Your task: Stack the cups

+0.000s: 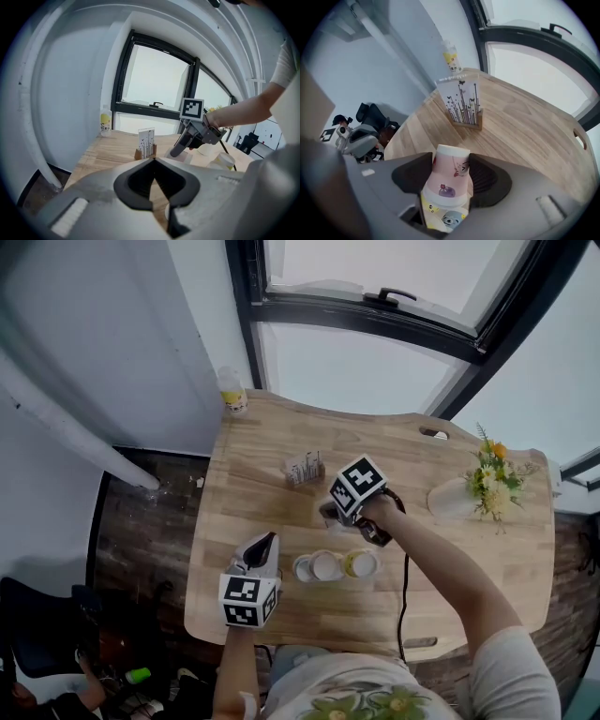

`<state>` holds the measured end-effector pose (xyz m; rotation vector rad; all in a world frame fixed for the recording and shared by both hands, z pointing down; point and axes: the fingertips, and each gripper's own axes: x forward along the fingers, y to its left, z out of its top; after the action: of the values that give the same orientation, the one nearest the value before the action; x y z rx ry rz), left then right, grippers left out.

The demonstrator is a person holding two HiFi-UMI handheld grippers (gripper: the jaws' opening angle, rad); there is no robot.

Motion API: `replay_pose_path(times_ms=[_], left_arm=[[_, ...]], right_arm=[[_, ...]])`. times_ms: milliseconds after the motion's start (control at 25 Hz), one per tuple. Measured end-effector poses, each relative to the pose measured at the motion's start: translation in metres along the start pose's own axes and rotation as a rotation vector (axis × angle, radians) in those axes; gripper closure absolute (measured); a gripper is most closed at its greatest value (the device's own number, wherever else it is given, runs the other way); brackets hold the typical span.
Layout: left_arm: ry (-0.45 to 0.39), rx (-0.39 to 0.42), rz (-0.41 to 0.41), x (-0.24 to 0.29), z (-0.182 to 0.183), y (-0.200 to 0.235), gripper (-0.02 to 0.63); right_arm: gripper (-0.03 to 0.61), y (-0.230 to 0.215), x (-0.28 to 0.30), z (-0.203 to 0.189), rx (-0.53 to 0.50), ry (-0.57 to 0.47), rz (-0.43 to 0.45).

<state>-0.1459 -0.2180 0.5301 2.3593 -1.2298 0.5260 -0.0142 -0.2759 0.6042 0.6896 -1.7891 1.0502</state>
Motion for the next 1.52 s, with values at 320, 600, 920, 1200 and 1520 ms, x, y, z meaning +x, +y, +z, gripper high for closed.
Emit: replay_pose_path(times_ms=[320,600,920,1200,1520], left_arm=[[-0.017,0.027,0.024,-0.019,0.013,-0.006,0.607],[-0.031,0.061,0.048,-0.035,0.019,-0.019,0.607],[-0.049,0.084,0.05,-0.05,0.024,-0.035,0.607],[-0.057,0.094,0.046,-0.061,0.021,-0.053,0.607],[-0.061,0.102,0.037,-0.073,0.015,-0.075,0.607]], right_arm=[[0.324,0.021,-0.056,0.018,-0.019,-0.197,0.031],[0.324,0.039,-0.111,0.024,-0.046,-0.409,0.071],[0.324,0.076,-0.165,0.018,-0.125,-0.622,0.08],[0.324,0.109,-0.196,0.0,-0.247,-0.826,0.094],[0.324,0.135,-0.211,-0.031,-0.425,-0.98,-0.021]])
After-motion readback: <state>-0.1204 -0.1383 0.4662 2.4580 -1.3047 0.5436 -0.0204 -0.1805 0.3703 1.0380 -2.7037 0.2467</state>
